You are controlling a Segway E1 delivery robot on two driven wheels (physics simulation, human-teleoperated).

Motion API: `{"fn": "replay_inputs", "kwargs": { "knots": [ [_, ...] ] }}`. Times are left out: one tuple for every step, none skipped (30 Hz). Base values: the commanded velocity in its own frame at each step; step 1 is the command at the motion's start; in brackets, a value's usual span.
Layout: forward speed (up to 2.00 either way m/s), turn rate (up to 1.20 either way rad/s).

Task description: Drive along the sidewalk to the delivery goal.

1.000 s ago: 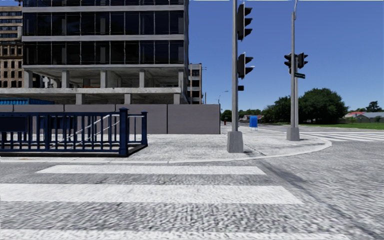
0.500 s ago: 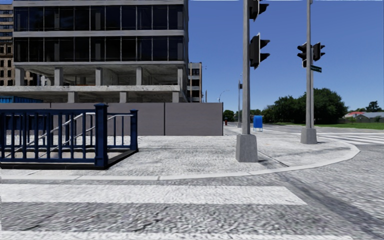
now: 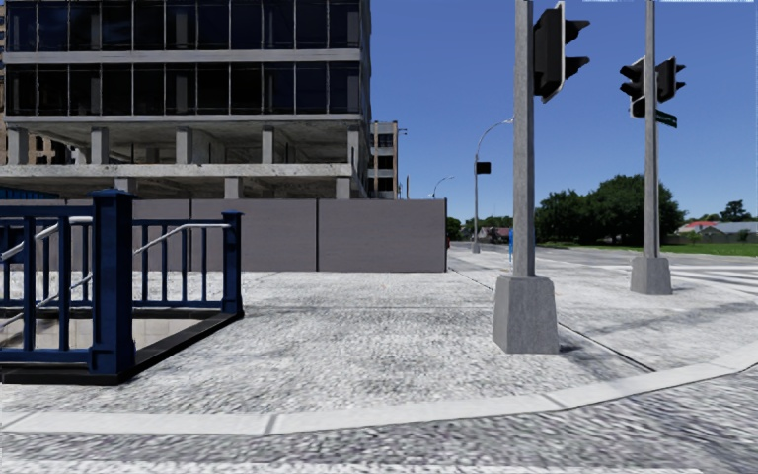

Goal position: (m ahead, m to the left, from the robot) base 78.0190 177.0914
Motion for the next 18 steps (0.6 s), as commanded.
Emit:
{"fn": "replay_inputs", "kwargs": {
  "knots": [
    [2.0, 0.0],
    [2.0, 0.0],
    [2.0, 0.0],
    [2.0, 0.0],
    [2.0, 0.0],
    [2.0, 0.0],
    [2.0, 0.0],
    [2.0, 0.0],
    [2.0, 0.0],
    [1.92, 0.0],
    [1.92, 0.0],
    [1.86, 0.0],
    [1.73, 0.0],
    [1.59, 0.0],
    [1.48, 0.0],
    [1.48, 0.0],
    [1.42, 0.0],
    [1.41, 0.0]
  ]
}}
